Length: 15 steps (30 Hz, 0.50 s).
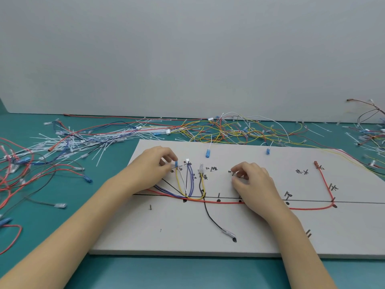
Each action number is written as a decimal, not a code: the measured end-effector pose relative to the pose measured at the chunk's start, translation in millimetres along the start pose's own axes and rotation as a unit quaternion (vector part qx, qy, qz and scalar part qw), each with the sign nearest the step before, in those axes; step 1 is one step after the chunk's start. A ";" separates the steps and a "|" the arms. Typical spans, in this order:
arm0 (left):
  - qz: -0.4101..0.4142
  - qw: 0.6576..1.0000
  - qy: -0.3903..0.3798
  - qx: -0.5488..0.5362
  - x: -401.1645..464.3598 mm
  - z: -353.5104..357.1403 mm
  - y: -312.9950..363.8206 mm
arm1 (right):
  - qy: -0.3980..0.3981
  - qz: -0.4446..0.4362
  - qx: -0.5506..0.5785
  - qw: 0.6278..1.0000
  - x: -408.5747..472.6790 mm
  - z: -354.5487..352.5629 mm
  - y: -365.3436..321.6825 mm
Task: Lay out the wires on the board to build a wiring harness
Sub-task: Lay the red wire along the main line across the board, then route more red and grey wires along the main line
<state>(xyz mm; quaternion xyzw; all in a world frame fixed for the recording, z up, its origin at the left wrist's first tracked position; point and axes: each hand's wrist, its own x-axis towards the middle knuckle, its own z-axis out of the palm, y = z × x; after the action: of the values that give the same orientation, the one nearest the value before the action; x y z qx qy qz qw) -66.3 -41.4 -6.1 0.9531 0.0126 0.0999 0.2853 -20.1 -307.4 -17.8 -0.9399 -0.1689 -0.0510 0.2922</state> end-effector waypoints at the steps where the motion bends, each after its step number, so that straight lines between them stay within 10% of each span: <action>1: -0.021 1.000 -0.001 0.023 0.1 -5.1 -2.4 | -0.001 0.000 0.000 1.000 0.0 0.0 0.0; 10: -0.350 0.884 -0.053 0.306 -3.7 -40.0 -22.3 | 0.000 0.000 0.002 1.000 0.1 0.2 -0.2; 15: -0.390 0.854 -0.142 0.314 -10.9 -46.7 -33.8 | -0.001 0.002 0.002 1.000 -0.1 0.0 -0.9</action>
<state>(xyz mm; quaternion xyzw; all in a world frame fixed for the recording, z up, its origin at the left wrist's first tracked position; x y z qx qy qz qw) -85.1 11.3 11.5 0.9129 0.3733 -0.1648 -0.0152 -20.5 -306.7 -17.3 -0.9397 -0.1674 -0.0485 0.2944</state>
